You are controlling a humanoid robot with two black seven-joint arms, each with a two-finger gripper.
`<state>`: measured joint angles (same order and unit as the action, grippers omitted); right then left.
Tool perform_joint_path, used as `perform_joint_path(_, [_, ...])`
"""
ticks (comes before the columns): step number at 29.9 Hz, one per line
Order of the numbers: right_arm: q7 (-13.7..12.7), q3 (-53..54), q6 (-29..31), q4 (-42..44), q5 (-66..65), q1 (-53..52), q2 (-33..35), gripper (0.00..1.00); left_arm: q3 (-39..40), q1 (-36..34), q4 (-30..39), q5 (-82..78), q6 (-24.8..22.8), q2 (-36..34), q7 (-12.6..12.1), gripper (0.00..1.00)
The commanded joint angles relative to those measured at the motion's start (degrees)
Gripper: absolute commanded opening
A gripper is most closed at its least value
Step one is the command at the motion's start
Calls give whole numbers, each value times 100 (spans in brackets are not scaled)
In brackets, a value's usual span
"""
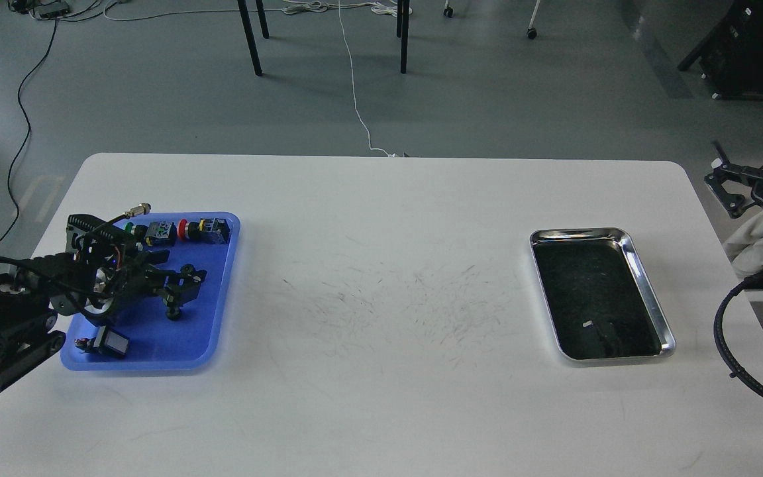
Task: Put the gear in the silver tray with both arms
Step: 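Close the left gripper on the small black gear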
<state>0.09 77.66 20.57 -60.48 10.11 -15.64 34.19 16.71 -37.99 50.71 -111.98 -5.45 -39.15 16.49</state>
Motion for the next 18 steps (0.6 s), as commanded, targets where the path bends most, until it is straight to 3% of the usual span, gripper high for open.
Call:
perform_joint_path(1, [0,-5,-1,1,-9,0,0,99,-114,11,-87,1,53,21,38,73])
perform_joint_path(13, [0,-5,-1,1,0,17,26,99,-168,10,-263,1,159,100,82,50])
perform_joint_path(18, [0,3,-1,1,0,26,26,99,-168,10,-324,1,150,100,82,45])
